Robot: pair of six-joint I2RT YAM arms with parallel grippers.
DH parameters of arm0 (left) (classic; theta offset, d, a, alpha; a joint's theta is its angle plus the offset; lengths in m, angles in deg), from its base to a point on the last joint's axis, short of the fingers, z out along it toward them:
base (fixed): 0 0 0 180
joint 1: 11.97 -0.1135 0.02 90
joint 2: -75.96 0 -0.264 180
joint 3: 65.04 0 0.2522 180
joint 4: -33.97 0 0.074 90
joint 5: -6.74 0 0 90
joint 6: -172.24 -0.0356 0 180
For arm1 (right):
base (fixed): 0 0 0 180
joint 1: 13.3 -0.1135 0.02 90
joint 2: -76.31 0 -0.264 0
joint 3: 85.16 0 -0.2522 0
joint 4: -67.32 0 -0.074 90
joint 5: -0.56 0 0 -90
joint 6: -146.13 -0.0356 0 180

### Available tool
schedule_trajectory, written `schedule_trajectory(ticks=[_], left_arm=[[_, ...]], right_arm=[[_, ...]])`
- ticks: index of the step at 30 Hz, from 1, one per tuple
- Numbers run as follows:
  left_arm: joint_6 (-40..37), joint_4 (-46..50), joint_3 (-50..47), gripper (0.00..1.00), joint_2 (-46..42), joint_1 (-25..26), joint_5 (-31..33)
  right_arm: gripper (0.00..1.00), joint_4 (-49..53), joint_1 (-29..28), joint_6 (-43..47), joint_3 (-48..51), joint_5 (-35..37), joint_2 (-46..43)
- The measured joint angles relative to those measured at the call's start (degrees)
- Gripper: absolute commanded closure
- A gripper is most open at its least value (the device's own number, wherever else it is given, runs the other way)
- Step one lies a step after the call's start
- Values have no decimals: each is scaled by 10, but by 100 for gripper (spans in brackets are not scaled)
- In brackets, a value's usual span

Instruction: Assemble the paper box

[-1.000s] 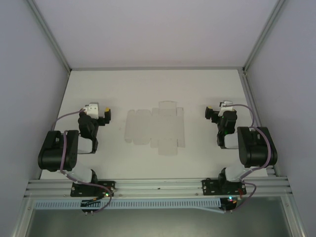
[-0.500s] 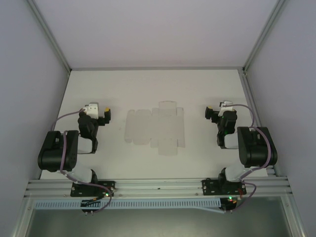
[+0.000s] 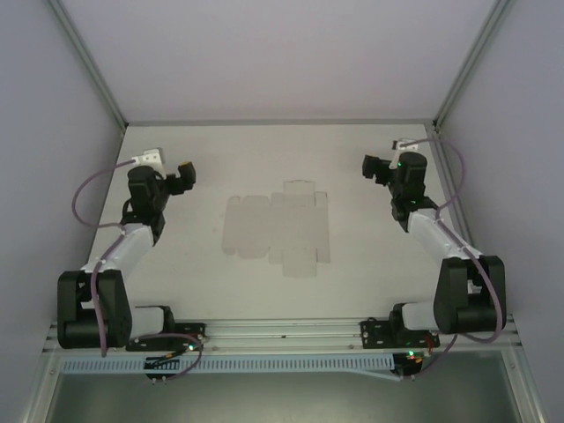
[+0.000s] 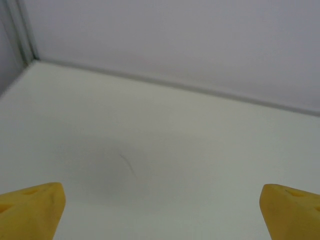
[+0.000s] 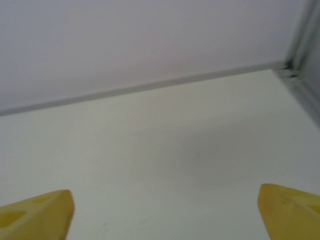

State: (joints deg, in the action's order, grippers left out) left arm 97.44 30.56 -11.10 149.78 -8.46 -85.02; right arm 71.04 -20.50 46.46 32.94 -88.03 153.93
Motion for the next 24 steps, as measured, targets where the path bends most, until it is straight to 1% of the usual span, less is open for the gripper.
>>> schedule_trajectory(ticks=[2, 5, 7, 8, 10, 12, 17, 20, 24], left_arm=[[24, 61, 14, 0, 7, 34, -20], [56, 131, 17, 0, 16, 86, -61], [77, 171, 17, 0, 17, 114, -83], [88, 185, 17, 0, 17, 122, -92], [105, 207, 17, 0, 17, 128, -106], [118, 229, 17, 0, 18, 129, -115], [143, 266, 16, 0, 39, 137, -143], [161, 292, 6, 0, 45, 152, -150], [185, 313, -19, 0, 45, 178, -150]], right_arm=[[25, 78, -51, -23, -33, -11, 10], [35, 166, -116, -51, -66, -36, 45], [39, 207, -146, -70, -71, -52, 69], [43, 223, -157, -75, -71, -58, 81], [46, 247, -178, -85, -71, -68, 106], [56, 261, -195, -91, -76, -77, 132], [62, 264, -212, -111, -87, -84, 192], [69, 262, -212, -123, -84, -75, 223], [74, 218, -212, -146, -57, -69, 226]])
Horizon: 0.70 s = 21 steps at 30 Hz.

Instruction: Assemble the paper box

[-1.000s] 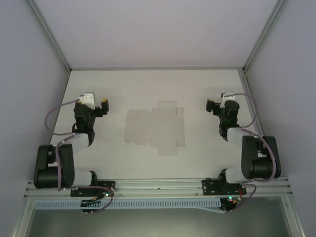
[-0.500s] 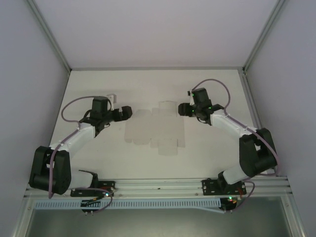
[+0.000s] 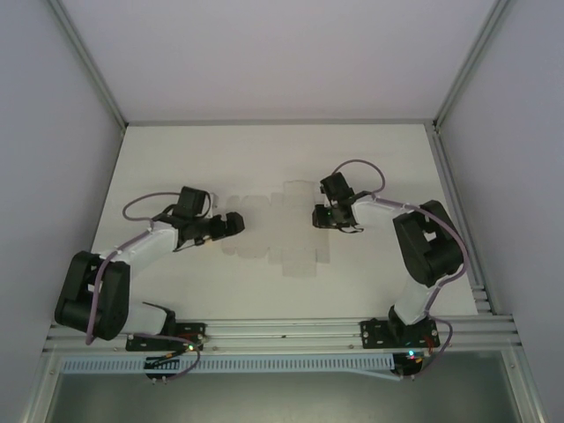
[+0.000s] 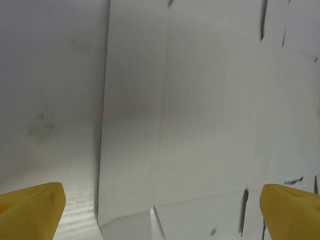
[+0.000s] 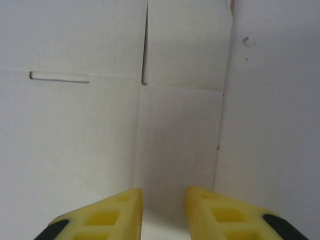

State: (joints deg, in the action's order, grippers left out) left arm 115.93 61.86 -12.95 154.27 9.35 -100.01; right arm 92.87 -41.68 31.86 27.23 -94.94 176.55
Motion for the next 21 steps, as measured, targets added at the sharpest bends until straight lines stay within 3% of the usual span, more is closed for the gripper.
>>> schedule_trajectory(ticks=[8, 21], left_arm=[[35, 29, -21, 0, 0, 32, 2], [94, -53, -66, 8, -22, 28, -11]], right_arm=[[75, -64, 0, -29, 38, 19, -12], [79, -73, -1, -34, 46, 23, -14]])
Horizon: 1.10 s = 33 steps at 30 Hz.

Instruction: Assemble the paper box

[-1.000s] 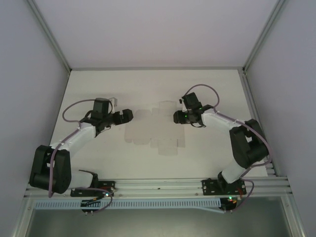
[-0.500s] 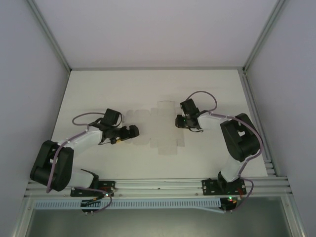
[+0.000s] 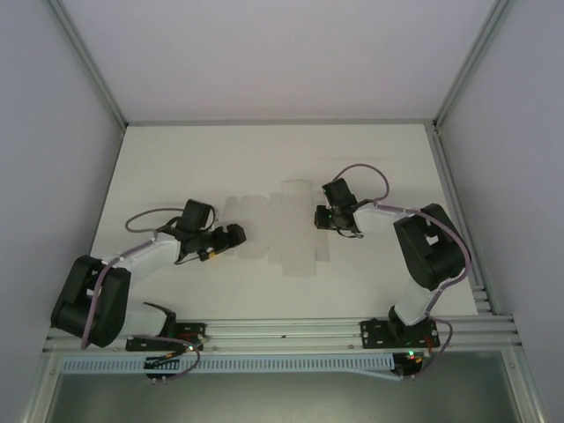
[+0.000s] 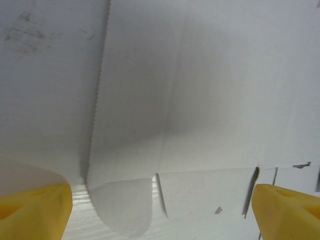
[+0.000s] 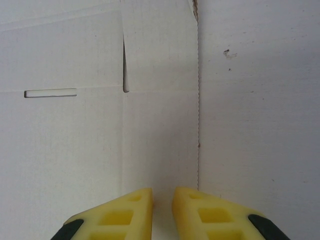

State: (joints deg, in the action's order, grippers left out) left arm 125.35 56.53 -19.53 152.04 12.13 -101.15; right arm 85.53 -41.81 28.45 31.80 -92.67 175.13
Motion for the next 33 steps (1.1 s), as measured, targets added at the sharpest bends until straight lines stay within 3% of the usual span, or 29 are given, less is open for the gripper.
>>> schedule_trajectory(ticks=[5, 8, 14, 18, 23, 26, 30, 33], left_arm=[[10, -41, -12, 8, -1, 1, -23], [18, -58, -15, 16, -1, 0, -23], [34, -153, -51, 20, -53, 6, -42], [28, -226, -62, 23, -106, 8, -49], [-3, -262, -58, 26, -100, 11, -45], [-18, -282, -55, 43, -66, 11, -42], [-35, -304, -42, 83, -15, 16, -44], [-49, -315, -23, 94, 5, 27, -42]], right_arm=[[80, -8, 2, 0, 3, 2, 0], [81, -17, 4, 0, 6, 6, 0], [82, -28, 7, 0, 12, 11, -1], [82, -42, 7, 0, 19, 8, -2], [83, -53, 7, 0, 22, -1, -2], [84, -59, 7, 0, 25, -7, -2], [84, -61, 7, 2, 25, -11, -2], [80, -60, 7, 3, 26, -12, -5]])
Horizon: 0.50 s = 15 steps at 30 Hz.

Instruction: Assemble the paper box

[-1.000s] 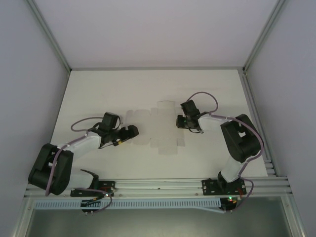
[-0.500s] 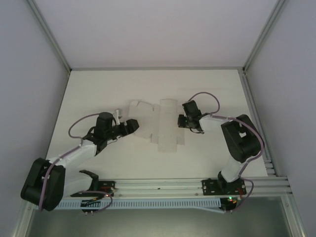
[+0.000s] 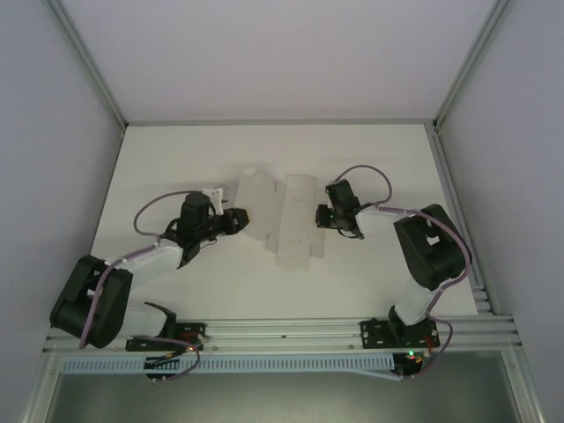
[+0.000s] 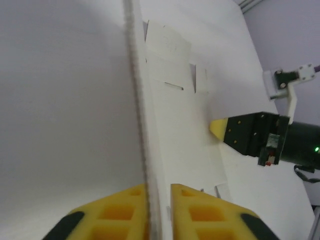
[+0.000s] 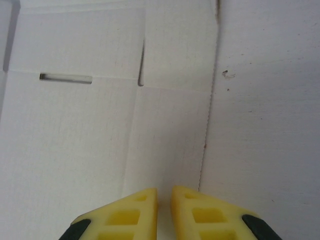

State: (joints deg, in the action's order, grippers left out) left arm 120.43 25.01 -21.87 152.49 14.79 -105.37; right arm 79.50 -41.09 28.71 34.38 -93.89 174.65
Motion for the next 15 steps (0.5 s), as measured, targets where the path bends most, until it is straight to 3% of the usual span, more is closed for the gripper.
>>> schedule_trajectory(ticks=[2, 6, 12, 15], left_arm=[[-9, -4, 11, 100, 2, 6, 0], [-23, -9, 23, 100, -3, 16, -4], [-28, -29, 42, 100, -73, 17, -8], [-26, -64, 50, 100, -122, 17, -26]], right_arm=[[75, 10, 2, 4, 4, -1, -10], [53, 49, 23, 7, 22, -15, -69], [27, 78, 96, 1, 47, -62, -271], [11, 47, 150, -9, 63, -127, -369]])
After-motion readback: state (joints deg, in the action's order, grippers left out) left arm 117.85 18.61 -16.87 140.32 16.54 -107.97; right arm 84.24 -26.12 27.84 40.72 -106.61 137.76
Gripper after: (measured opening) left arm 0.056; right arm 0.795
